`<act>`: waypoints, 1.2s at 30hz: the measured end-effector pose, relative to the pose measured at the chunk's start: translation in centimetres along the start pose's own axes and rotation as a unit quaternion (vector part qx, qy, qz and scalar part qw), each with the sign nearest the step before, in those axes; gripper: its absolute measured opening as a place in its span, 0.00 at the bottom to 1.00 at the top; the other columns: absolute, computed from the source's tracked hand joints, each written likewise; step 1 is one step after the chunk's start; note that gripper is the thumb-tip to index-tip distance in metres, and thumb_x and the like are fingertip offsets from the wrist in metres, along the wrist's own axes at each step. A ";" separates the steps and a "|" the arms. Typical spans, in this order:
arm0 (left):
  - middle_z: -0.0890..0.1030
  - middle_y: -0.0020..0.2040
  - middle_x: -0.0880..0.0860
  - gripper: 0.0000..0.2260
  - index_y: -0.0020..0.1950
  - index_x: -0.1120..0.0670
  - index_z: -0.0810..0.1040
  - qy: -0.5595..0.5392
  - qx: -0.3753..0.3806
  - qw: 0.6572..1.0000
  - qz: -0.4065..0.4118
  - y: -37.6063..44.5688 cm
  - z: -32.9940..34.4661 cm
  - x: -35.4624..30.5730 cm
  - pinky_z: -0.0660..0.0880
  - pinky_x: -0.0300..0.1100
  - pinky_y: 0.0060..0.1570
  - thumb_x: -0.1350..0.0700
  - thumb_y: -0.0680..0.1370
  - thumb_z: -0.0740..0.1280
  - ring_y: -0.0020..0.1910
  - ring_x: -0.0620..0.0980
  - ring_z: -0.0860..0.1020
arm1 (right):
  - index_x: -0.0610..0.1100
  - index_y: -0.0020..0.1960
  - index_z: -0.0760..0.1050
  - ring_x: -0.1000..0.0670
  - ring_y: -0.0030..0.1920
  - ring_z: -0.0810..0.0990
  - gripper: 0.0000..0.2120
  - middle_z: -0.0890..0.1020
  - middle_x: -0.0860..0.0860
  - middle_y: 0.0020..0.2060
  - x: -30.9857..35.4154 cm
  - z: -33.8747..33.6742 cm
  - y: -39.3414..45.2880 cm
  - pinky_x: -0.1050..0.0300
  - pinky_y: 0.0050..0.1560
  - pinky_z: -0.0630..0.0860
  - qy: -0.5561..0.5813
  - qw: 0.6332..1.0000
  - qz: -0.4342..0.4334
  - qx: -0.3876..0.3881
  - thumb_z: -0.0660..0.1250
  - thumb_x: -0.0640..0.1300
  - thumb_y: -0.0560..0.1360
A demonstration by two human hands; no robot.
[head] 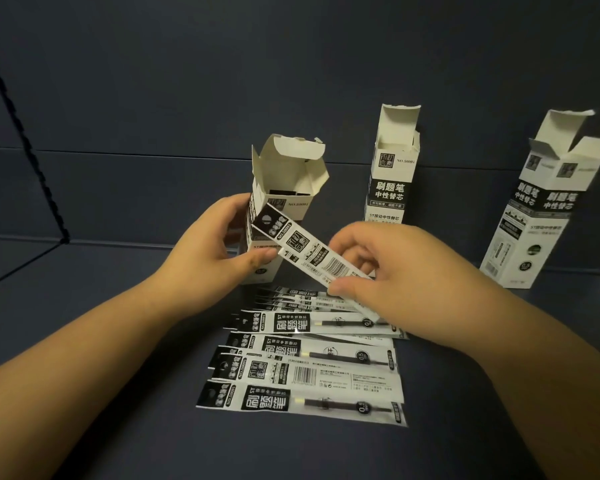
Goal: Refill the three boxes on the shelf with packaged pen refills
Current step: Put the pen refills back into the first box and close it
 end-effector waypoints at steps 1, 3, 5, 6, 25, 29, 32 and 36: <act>0.77 0.61 0.39 0.29 0.67 0.38 0.67 0.002 -0.001 1.000 -0.004 0.0 0.0 0.0 0.74 0.27 0.54 0.41 0.67 0.71 0.60 0.33 0.77 | 0.60 0.55 0.78 0.66 0.45 0.79 0.10 0.83 0.64 0.44 0.1 -0.1 -0.1 0.64 0.46 0.79 -0.002 1.000 -0.005 -0.004 0.74 0.51 0.75; 0.77 0.60 0.38 0.27 0.66 0.36 0.67 0.002 -0.003 1.000 -0.008 0.0 -0.1 -0.1 0.73 0.24 0.52 0.45 0.68 0.71 0.59 0.32 0.76 | 0.60 0.51 0.78 0.64 0.46 0.79 0.08 0.82 0.63 0.44 0.2 -0.2 -0.2 0.62 0.47 0.80 -0.004 1.000 -0.015 -0.005 0.74 0.51 0.75; 0.77 0.61 0.38 0.26 0.64 0.35 0.66 -0.002 -0.005 1.000 -0.010 0.0 -0.1 -0.1 0.73 0.25 0.53 0.47 0.70 0.72 0.59 0.33 0.77 | 0.59 0.52 0.78 0.62 0.47 0.79 0.09 0.81 0.63 0.45 0.3 -0.1 -0.2 0.62 0.46 0.80 0.007 1.000 -0.024 0.001 0.74 0.49 0.75; 0.77 0.61 0.39 0.26 0.65 0.36 0.67 -0.007 -0.005 1.000 -0.012 0.0 -0.1 0.0 0.74 0.26 0.54 0.48 0.70 0.73 0.59 0.33 0.77 | 0.59 0.54 0.78 0.63 0.47 0.80 0.11 0.82 0.63 0.45 0.4 0.0 -0.2 0.63 0.46 0.80 0.022 0.999 -0.029 0.008 0.74 0.47 0.76; 0.78 0.64 0.41 0.27 0.71 0.45 0.70 -0.016 -0.003 1.000 -0.016 0.1 -0.2 0.8 0.78 0.47 0.62 0.54 0.74 0.74 0.63 0.39 0.77 | 0.52 0.58 0.81 0.53 0.51 0.87 0.16 0.88 0.56 0.50 0.3 0.6 -0.5 0.46 0.56 0.83 0.258 0.963 0.026 0.075 0.72 0.35 0.76; 0.77 0.65 0.41 0.28 0.72 0.46 0.69 -0.010 0.001 1.000 -0.011 0.2 -0.2 0.7 0.78 0.48 0.62 0.54 0.74 0.74 0.64 0.40 0.77 | 0.49 0.54 0.84 0.51 0.50 0.88 0.12 0.88 0.53 0.49 -0.1 0.3 -0.5 0.45 0.55 0.83 0.320 0.944 0.048 0.067 0.72 0.35 0.75; 0.77 0.65 0.41 0.28 0.72 0.45 0.69 -0.008 0.002 1.000 -0.012 0.2 -0.1 0.8 0.78 0.48 0.63 0.53 0.74 0.74 0.64 0.40 0.77 | 0.48 0.53 0.84 0.52 0.51 0.87 0.10 0.88 0.54 0.49 -0.3 0.2 -0.5 0.47 0.57 0.83 0.337 0.938 0.061 0.055 0.72 0.36 0.75; 0.77 0.65 0.40 0.28 0.71 0.42 0.68 0.001 0.003 1.000 -0.012 0.2 -0.1 0.7 0.77 0.45 0.63 0.50 0.73 0.74 0.64 0.39 0.76 | 0.47 0.54 0.84 0.54 0.54 0.86 0.09 0.88 0.55 0.51 -0.8 -0.6 -0.3 0.48 0.63 0.78 0.349 0.935 0.058 0.002 0.71 0.38 0.75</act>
Point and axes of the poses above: each hand's wrist, its own y-axis towards the middle knuckle, its own z-axis out of the palm, x = y × z, the point moved 9 cm from there along y, towards the middle knuckle
